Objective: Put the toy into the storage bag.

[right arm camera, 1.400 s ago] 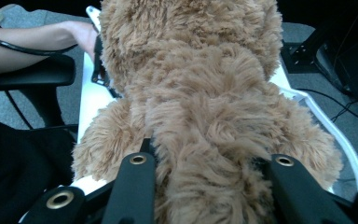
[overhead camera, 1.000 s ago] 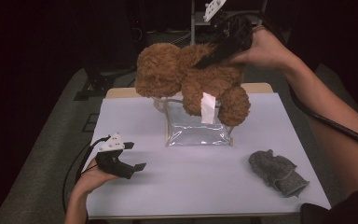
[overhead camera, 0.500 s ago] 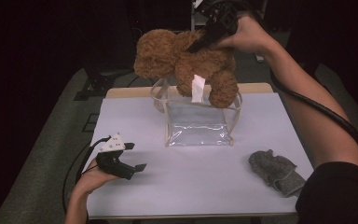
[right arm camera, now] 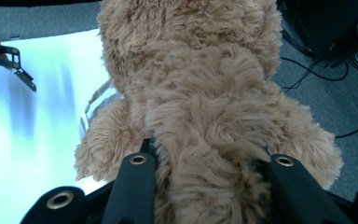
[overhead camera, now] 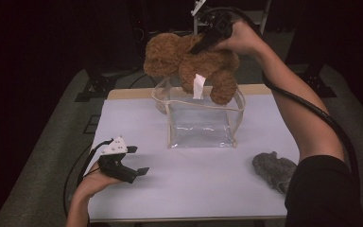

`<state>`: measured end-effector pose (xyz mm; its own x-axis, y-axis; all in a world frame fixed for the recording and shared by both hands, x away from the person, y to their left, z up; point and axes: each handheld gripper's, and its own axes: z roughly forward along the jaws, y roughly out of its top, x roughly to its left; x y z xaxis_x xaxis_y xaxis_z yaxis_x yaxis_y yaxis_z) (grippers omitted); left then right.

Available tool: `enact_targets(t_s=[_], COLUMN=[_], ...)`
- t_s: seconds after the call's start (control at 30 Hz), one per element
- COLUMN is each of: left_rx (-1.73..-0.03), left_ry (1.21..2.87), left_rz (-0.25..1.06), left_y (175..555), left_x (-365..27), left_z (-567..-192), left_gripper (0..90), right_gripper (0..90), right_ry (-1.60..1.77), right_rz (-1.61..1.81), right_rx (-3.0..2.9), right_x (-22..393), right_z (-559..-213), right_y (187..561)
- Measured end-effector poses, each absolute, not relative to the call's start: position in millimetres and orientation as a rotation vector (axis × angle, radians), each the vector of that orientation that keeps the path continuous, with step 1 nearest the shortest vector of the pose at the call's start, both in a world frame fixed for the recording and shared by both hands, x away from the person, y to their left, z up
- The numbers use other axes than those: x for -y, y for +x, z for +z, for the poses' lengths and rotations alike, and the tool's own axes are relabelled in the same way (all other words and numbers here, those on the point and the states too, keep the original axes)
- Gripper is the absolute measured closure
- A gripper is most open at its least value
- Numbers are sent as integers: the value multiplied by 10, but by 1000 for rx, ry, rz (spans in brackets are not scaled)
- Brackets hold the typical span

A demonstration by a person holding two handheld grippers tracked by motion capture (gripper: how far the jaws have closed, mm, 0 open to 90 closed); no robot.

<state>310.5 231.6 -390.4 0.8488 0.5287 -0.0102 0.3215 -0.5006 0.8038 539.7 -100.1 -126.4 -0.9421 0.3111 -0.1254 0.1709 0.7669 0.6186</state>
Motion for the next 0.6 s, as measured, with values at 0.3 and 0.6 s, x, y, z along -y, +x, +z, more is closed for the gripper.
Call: enact_targets(t_s=[0.3,0.6], left_rx=[-614,-616], left_ry=[2143,2147], left_rz=[291,290], left_y=[3089,3078], left_x=[-2317,-2316], left_z=[-3910,-3907], left_gripper=[84,84], right_gripper=[659,657], right_ry=[292,226], right_rz=[923,954], right_rx=[-2751,-2790], right_x=[838,735], right_z=[-1338,-1413], right_y=[5143,4821])
